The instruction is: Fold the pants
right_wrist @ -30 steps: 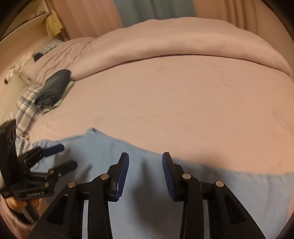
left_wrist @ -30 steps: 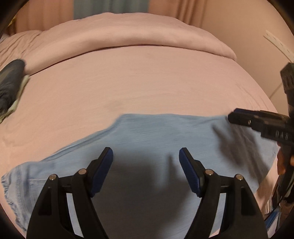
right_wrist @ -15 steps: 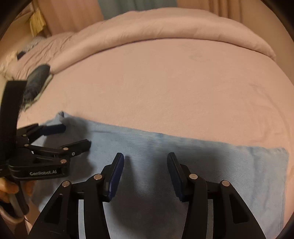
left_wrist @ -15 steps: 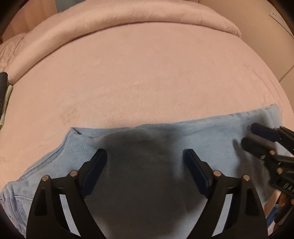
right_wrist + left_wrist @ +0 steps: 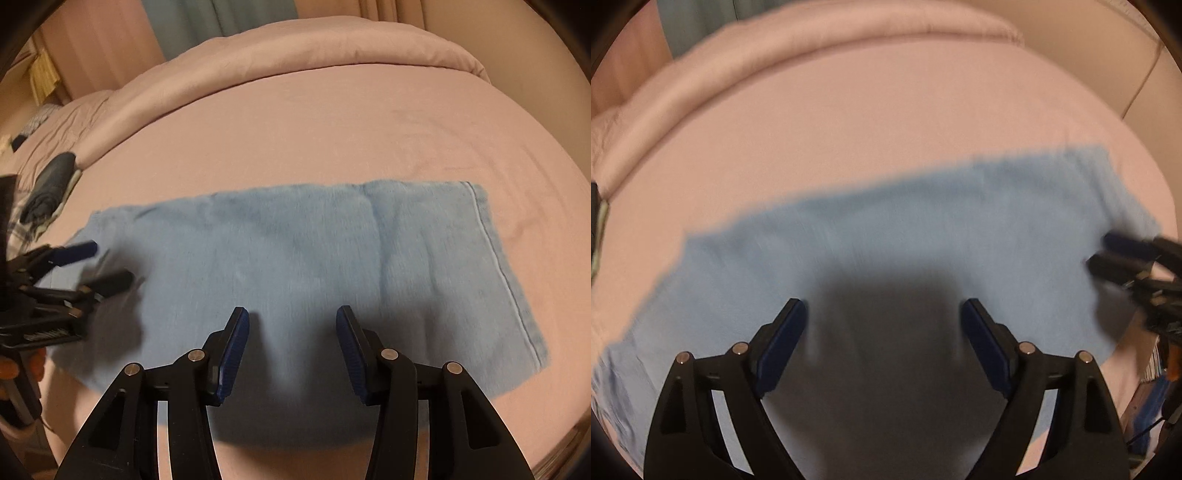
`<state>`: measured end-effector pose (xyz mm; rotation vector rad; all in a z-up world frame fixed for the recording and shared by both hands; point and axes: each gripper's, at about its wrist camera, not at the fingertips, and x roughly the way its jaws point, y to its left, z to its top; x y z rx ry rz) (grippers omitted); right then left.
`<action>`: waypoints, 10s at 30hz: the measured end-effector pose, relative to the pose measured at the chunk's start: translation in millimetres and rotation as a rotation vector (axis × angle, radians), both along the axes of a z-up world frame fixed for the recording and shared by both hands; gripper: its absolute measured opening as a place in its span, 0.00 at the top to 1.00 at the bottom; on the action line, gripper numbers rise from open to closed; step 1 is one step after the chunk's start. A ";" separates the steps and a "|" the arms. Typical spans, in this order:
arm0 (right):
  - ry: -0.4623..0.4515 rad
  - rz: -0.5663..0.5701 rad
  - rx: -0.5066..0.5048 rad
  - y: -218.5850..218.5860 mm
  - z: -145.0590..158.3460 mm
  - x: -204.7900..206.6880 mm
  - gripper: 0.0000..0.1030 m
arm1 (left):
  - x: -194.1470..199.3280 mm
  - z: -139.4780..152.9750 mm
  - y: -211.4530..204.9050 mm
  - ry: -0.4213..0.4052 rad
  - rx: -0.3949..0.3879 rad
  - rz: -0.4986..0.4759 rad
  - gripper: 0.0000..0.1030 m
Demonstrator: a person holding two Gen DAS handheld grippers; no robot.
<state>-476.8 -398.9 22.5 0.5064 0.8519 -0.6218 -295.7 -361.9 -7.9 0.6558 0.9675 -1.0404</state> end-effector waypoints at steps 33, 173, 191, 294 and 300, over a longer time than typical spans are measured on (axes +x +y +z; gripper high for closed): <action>-0.640 -0.531 0.367 -50.8 -42.1 -121.8 0.48 | -27.3 13.5 36.5 0.402 -0.179 0.081 0.15; -0.072 0.480 0.094 159.8 2.9 152.3 0.49 | 141.2 5.4 351.9 0.562 -0.569 0.829 0.39; -0.061 0.542 0.070 185.7 4.9 189.8 0.49 | 162.3 11.2 322.8 0.445 -0.556 0.818 0.62; -0.448 0.288 0.770 92.2 -9.4 193.5 0.48 | 63.8 53.2 196.9 -0.013 -0.298 0.193 0.34; -0.436 0.282 0.747 89.7 -17.8 181.0 0.57 | 71.1 50.4 210.3 0.051 -0.318 0.268 0.23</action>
